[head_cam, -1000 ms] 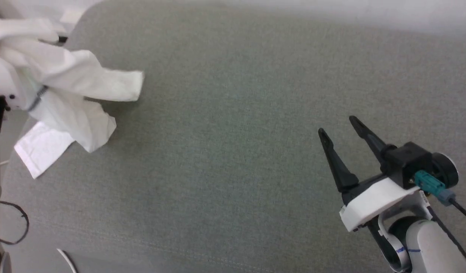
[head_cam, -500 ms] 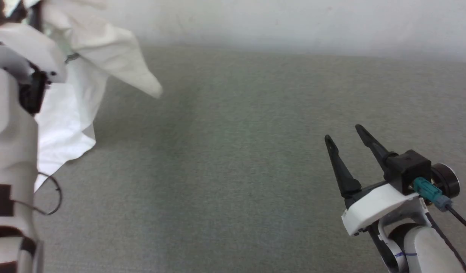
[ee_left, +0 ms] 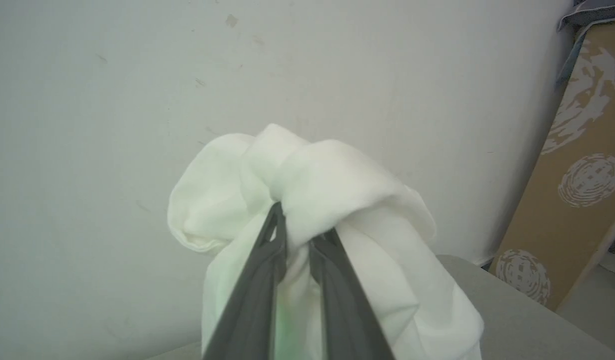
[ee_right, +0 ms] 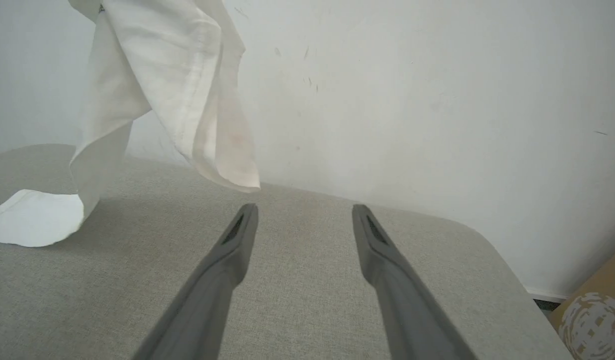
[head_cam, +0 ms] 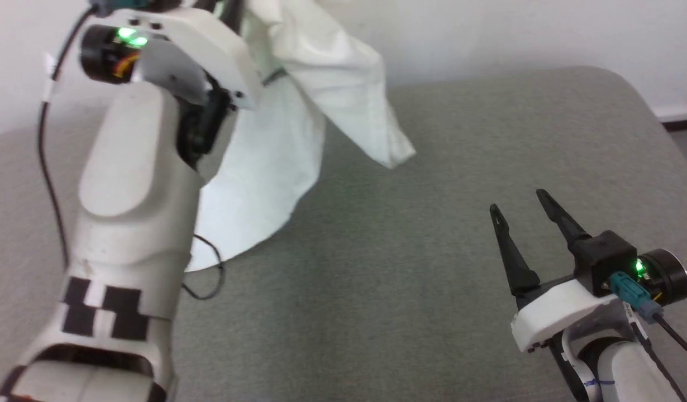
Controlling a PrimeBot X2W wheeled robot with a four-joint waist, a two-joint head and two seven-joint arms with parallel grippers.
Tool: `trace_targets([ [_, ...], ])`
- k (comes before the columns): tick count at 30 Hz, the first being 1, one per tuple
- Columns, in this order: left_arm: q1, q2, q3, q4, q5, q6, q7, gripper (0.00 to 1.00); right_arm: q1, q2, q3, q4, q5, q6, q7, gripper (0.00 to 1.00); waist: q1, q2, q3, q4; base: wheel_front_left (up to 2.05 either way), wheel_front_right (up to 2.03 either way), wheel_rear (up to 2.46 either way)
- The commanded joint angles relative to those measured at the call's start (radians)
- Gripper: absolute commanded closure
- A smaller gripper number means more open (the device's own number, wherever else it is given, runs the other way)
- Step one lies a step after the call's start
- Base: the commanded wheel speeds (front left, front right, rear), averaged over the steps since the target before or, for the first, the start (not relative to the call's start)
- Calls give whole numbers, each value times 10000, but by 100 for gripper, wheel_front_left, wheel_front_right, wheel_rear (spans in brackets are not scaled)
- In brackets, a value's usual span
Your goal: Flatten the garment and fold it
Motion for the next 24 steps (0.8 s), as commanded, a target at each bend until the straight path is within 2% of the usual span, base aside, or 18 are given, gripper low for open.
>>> trace_targets([
  [1,366,-190,-37,-412,-140,221,216,100,98,39,-33,-89,-91,-19,-61,0,1,0,104,-723,0,0,0],
  [5,1522,-572,-153,-1420,-337,834,761,100,68,75,-57,-202,-190,-19,-132,0,1,0,537,-934,0,0,0],
  [11,4148,-765,-580,-1804,-354,1523,1008,100,-91,107,-19,-178,-253,-19,-254,0,1,0,1011,-1097,0,0,0],
  [18,6705,-624,-847,-2089,-354,1878,983,100,-156,120,-2,-18,-190,-19,-300,0,1,0,1123,-980,0,0,0],
  [19,6915,-603,-900,-2206,-343,1873,959,75,-129,120,-18,-8,-158,-19,-283,0,1,0,1081,-919,0,0,0],
  [20,7094,-571,-936,-2356,-326,1880,920,0,-105,121,-10,12,-124,-19,-260,0,1,0,1032,-867,0,0,0],
  [24,7583,-563,-975,-3273,-405,1834,482,0,-30,122,-69,91,6,-19,-187,0,1,0,738,-541,0,0,0],
])
